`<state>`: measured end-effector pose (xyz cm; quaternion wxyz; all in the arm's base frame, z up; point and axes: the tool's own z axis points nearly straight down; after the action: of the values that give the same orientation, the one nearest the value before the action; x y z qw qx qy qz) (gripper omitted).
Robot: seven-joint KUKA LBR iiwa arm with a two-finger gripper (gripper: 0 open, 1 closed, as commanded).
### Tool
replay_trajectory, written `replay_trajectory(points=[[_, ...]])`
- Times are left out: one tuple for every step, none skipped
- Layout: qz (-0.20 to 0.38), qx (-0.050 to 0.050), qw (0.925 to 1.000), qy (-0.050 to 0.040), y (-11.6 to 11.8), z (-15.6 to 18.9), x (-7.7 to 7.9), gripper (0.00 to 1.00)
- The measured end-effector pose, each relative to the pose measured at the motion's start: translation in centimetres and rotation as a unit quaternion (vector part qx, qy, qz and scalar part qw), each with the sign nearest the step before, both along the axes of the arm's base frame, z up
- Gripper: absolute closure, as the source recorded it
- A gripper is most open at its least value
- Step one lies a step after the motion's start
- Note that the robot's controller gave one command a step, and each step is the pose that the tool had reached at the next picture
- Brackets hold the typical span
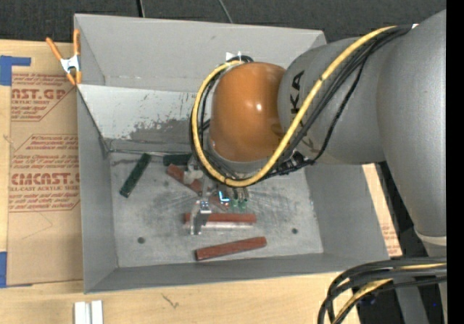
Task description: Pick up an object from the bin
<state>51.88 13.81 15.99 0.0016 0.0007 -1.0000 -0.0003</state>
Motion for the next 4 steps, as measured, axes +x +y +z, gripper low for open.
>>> replay_trajectory(points=[[-0.001,0.000,1.0000,-0.0016,0.0,0.1,0.1,0.00],[-0.036,0.001,0.9993,-0.0040,-4.3,-6.3,0.4,0.00],[-0.039,0.001,0.9992,-0.0052,-4.6,-8.2,2.8,0.00],[-0.086,0.007,0.9961,-0.0179,-5.0,-8.0,1.2,0.00]])
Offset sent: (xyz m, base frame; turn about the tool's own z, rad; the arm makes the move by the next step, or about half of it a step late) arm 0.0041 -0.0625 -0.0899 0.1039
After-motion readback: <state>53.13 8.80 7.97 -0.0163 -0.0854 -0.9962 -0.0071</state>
